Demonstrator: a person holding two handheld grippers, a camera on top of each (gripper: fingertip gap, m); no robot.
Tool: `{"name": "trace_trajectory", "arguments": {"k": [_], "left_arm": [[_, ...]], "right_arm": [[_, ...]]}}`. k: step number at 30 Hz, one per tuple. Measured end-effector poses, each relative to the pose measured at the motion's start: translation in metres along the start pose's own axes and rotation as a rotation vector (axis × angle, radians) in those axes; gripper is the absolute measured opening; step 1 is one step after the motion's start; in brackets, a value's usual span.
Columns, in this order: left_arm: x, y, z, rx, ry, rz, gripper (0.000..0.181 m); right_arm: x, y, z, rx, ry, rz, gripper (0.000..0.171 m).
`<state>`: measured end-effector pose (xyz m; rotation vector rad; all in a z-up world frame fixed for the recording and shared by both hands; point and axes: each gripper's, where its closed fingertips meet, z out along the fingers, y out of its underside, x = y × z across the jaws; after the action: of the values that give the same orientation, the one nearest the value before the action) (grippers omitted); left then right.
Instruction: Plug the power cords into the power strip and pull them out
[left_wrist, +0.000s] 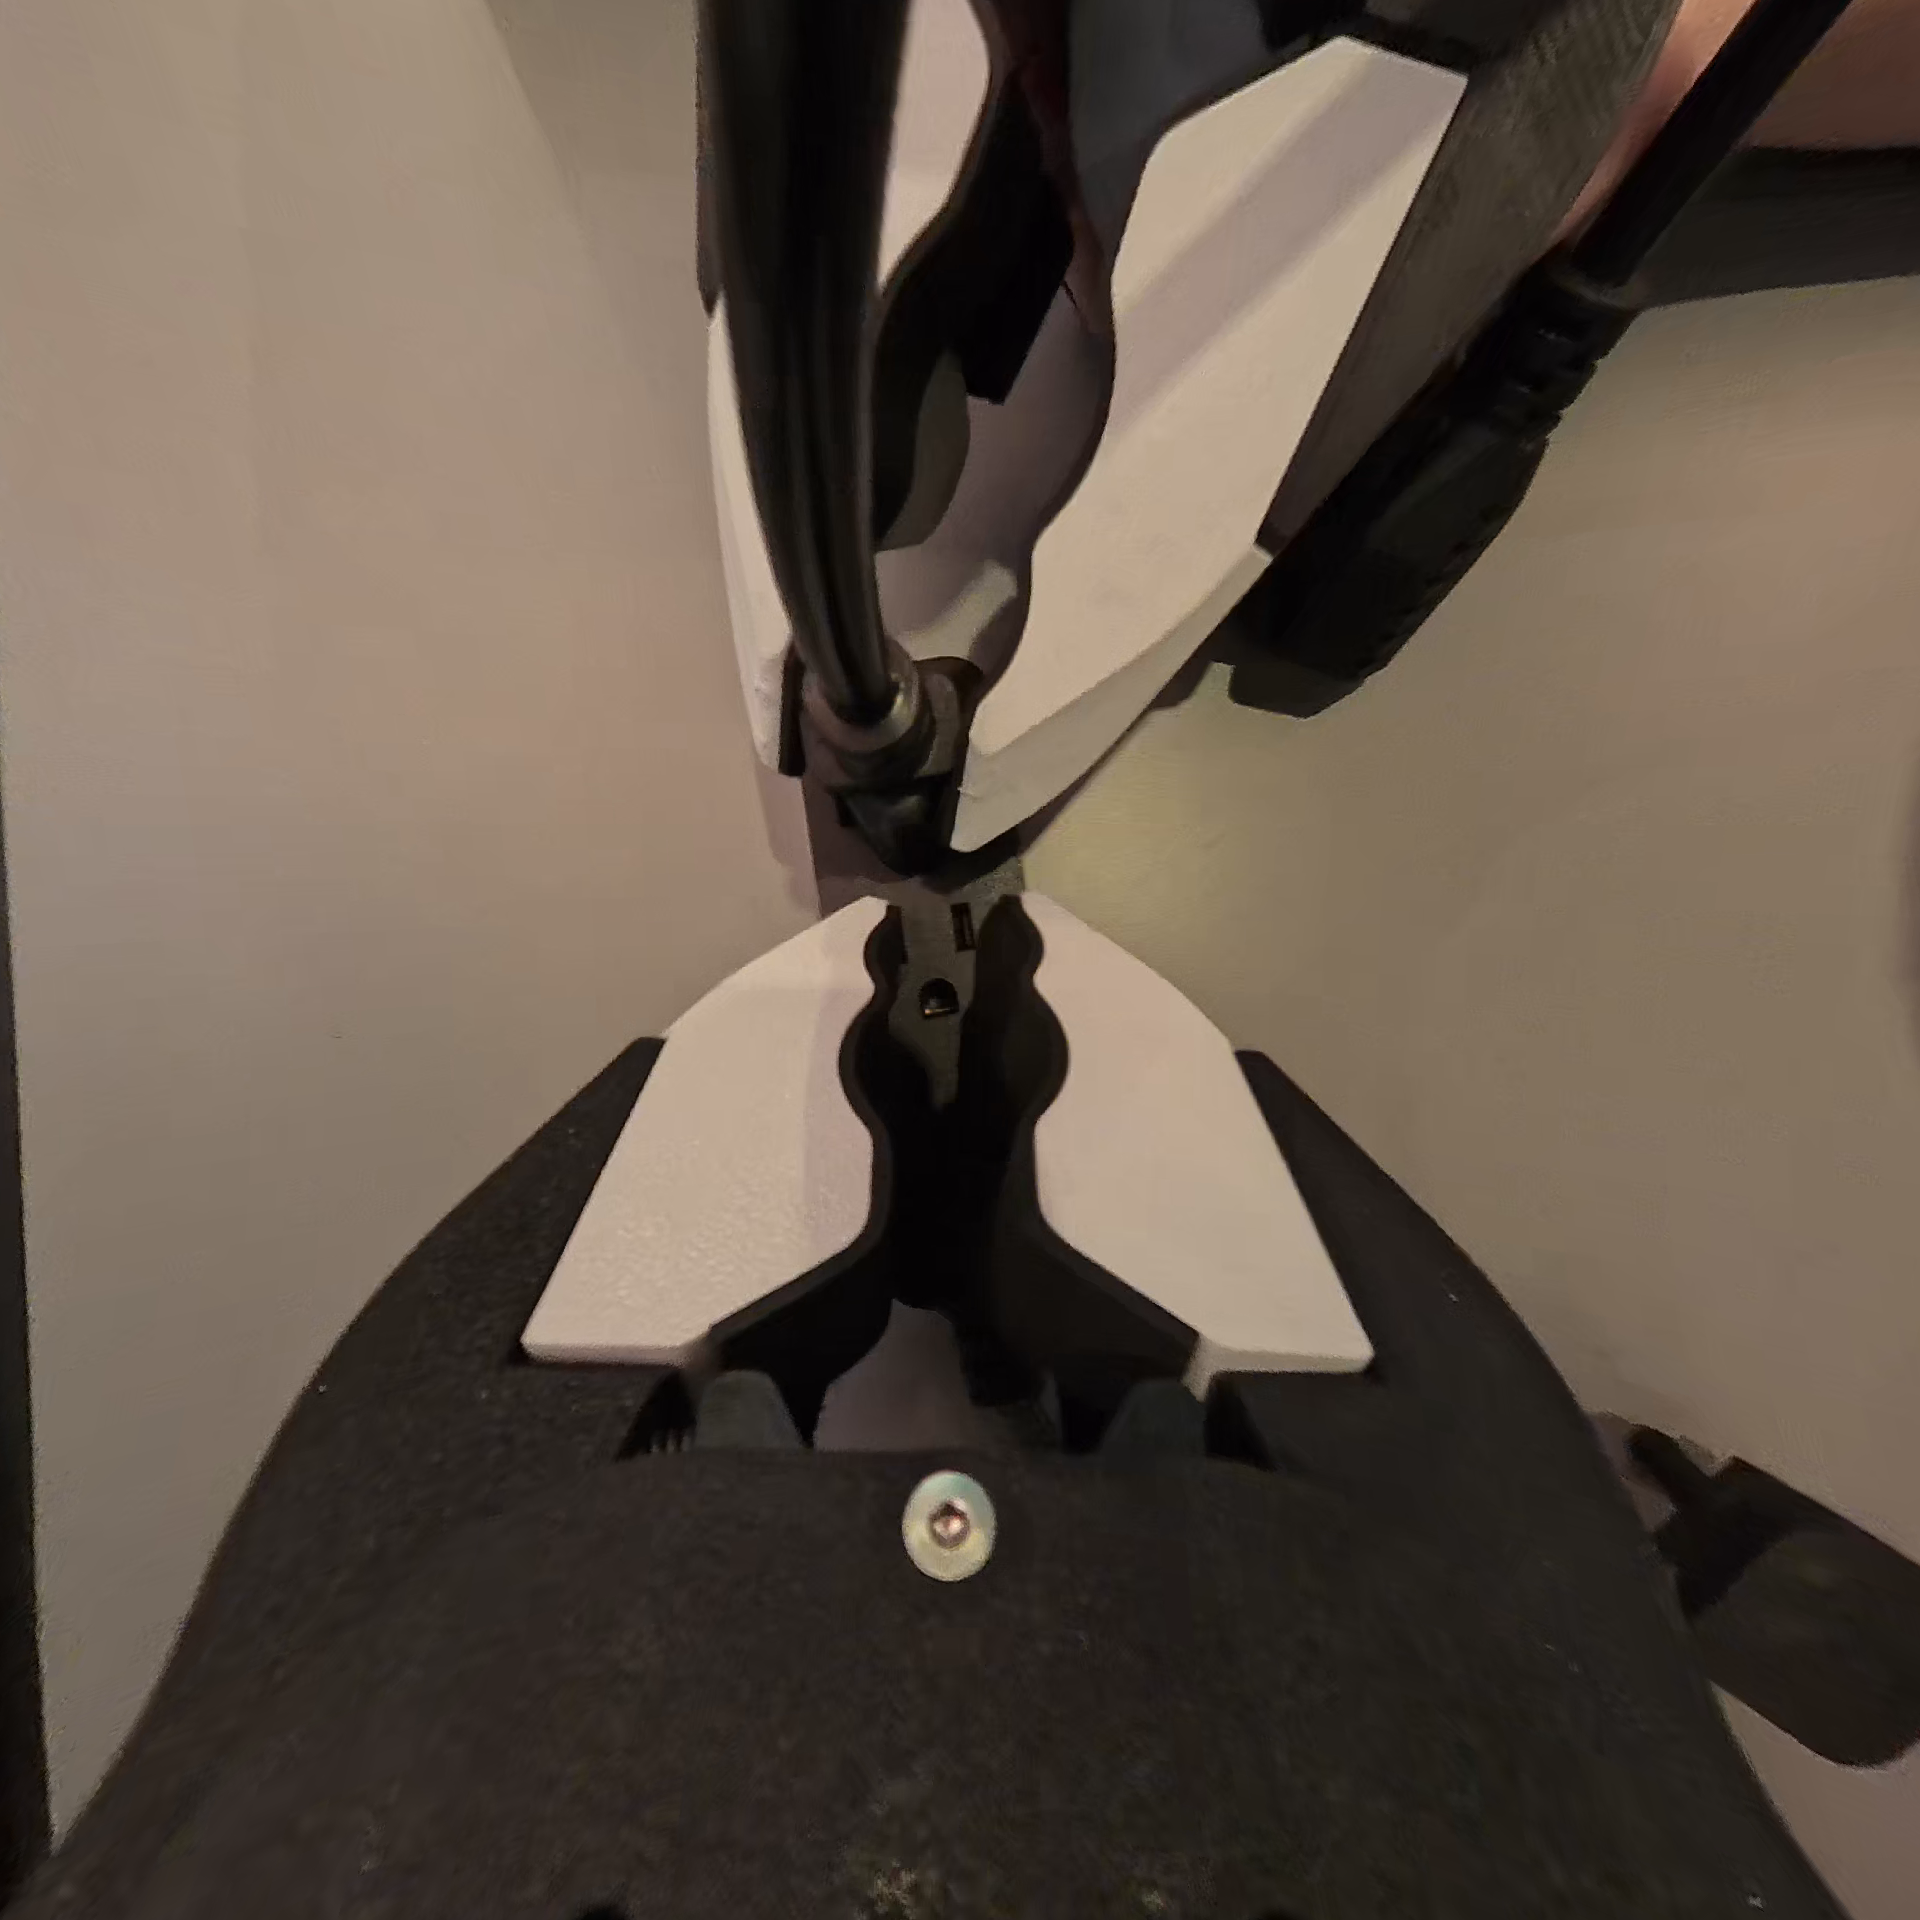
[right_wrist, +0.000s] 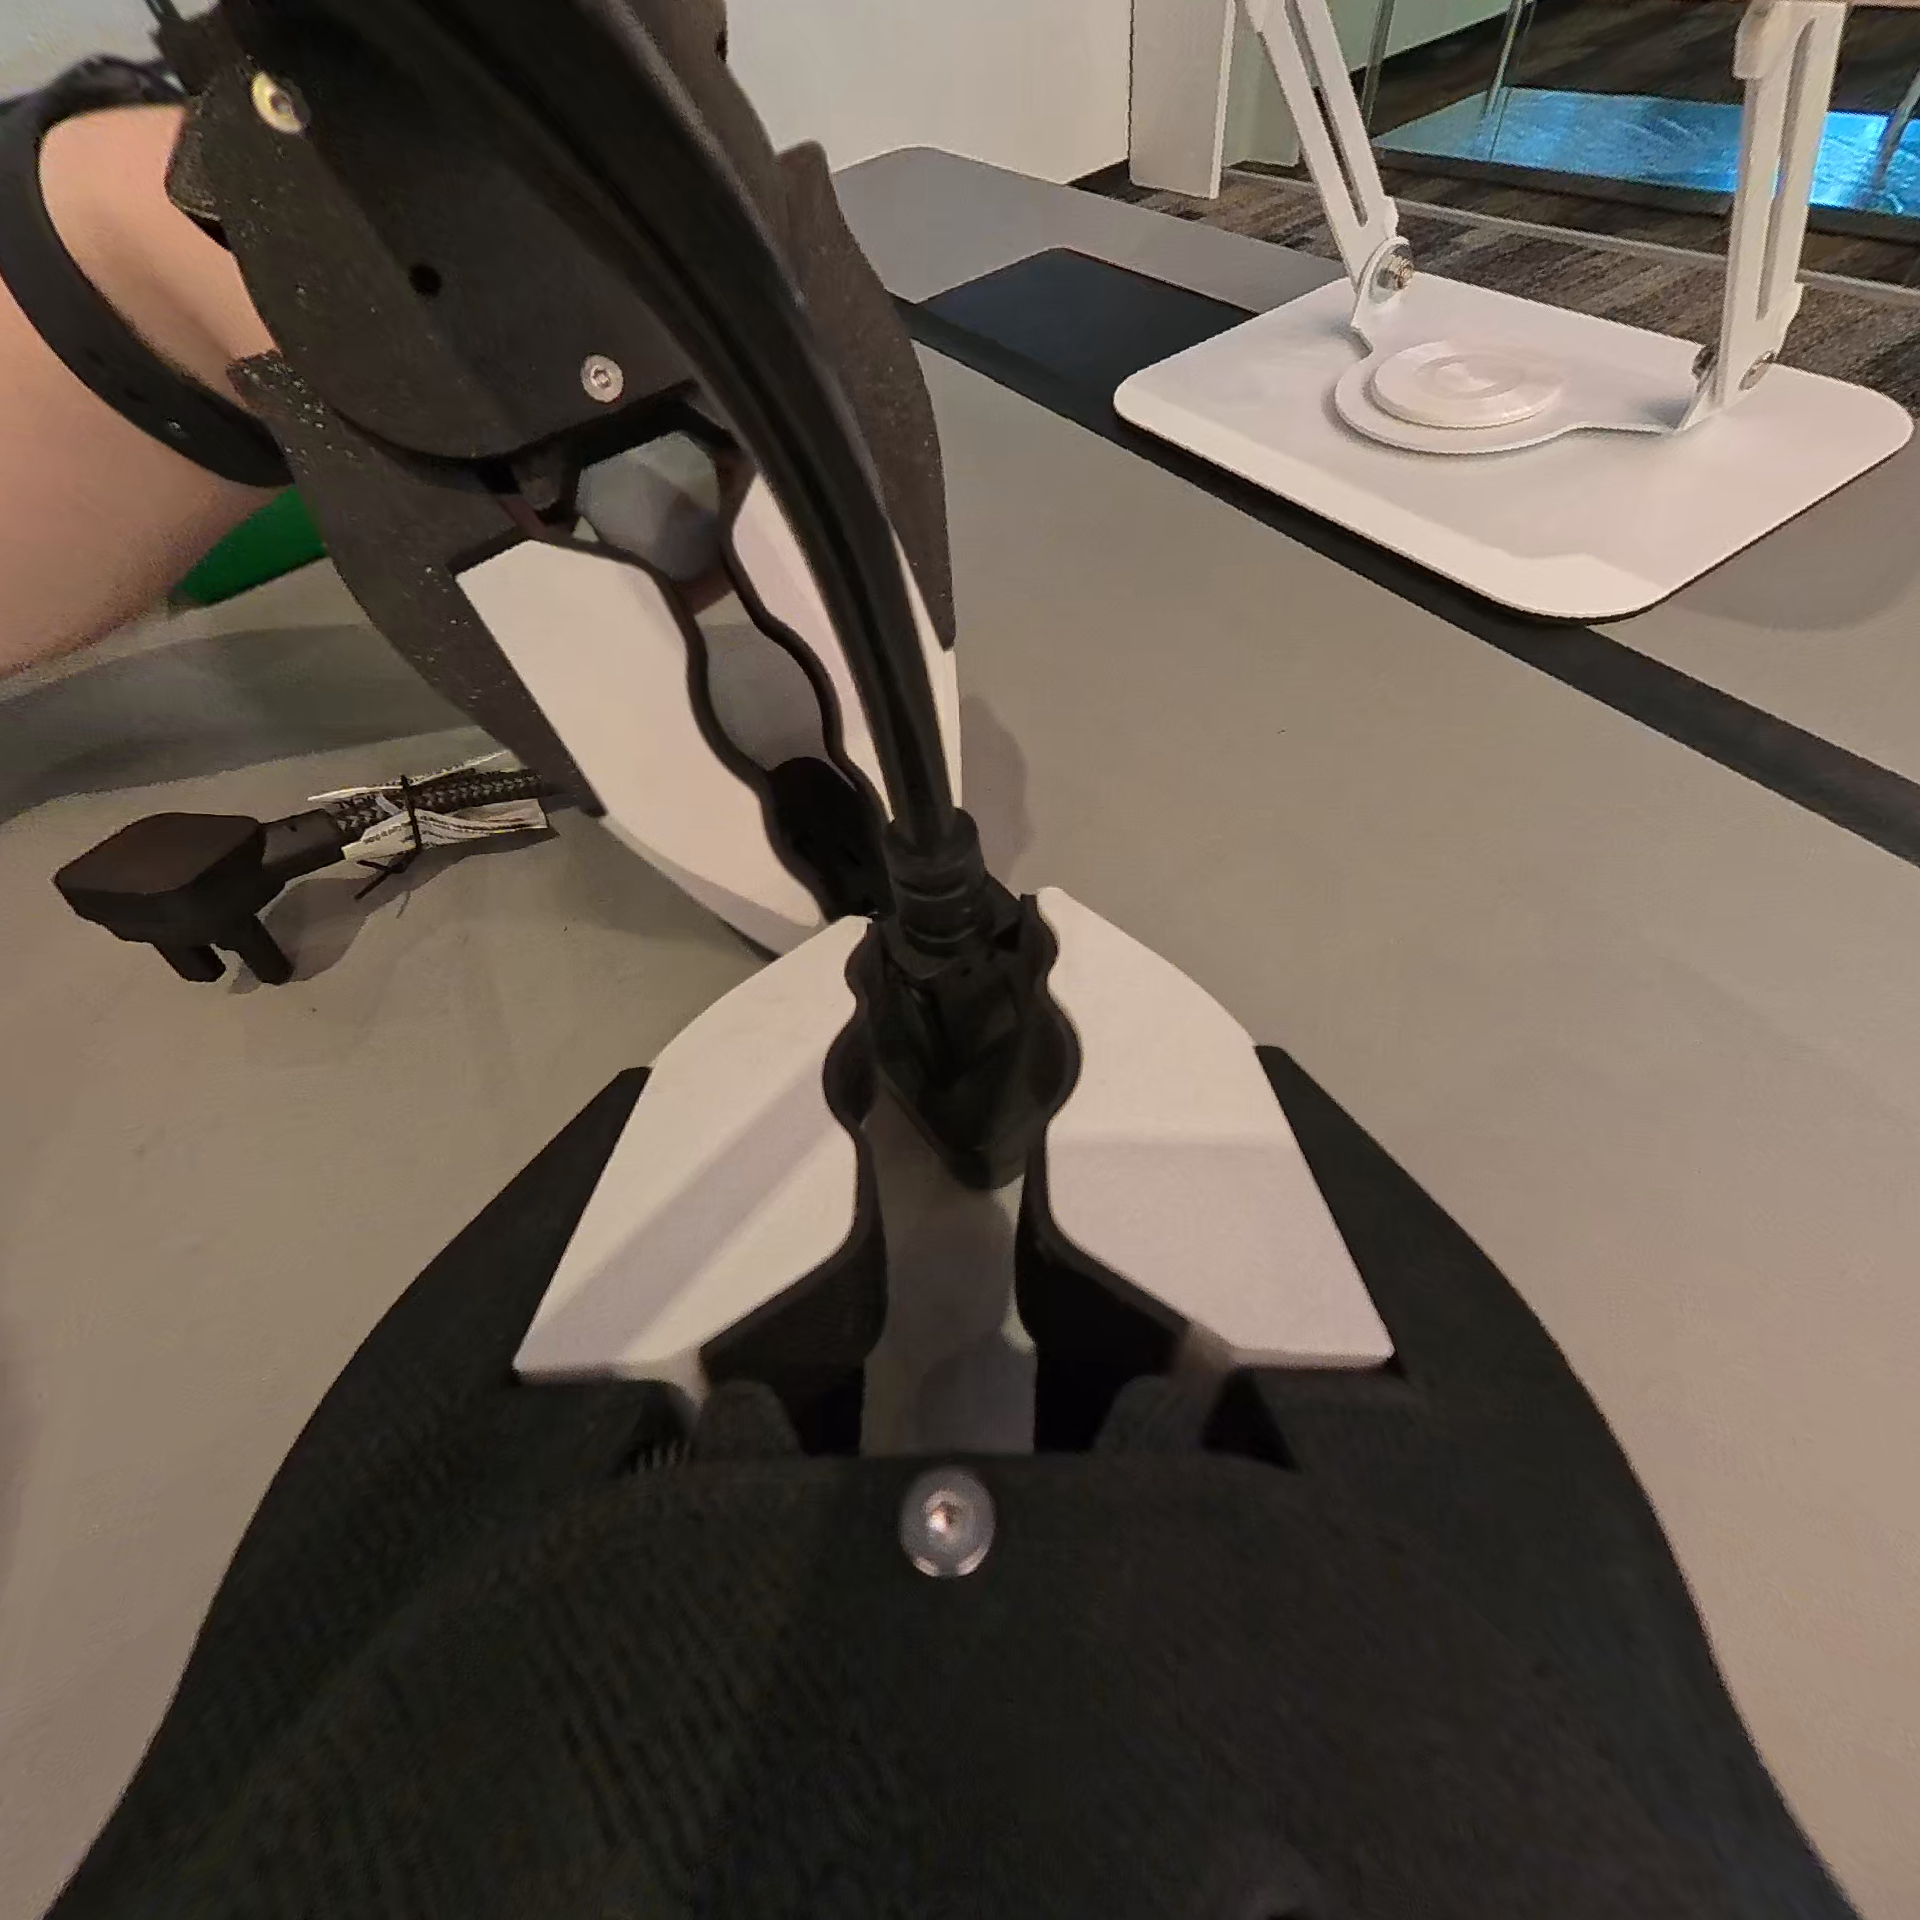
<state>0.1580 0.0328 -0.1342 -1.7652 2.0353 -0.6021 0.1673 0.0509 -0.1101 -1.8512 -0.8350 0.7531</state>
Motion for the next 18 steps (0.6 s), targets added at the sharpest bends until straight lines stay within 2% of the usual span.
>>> {"name": "trace_trajectory", "arguments": {"k": [5,8,13,18], "left_arm": [[-0.0058,0.0028,-0.0005,-0.121,-0.044,-0.003,0.005],[-0.0005,0.003,-0.0008,-0.168,-0.018,-0.033,0.015],[-0.0021,0.0062,-0.0022,-0.234,-0.049,-0.005,0.011],[-0.0018,0.0058,-0.0021,-0.213,-0.045,0.038,0.011]], "right_arm": [[-0.0005,0.0002,0.0,-0.001,0.004,-0.005,0.026],[-0.0004,0.0002,0.0,0.0,0.002,-0.003,0.026],[-0.0007,0.0002,0.0,0.0,-0.001,-0.001,0.026],[-0.001,0.0002,0.0,0.0,-0.004,0.0,0.026]]}}
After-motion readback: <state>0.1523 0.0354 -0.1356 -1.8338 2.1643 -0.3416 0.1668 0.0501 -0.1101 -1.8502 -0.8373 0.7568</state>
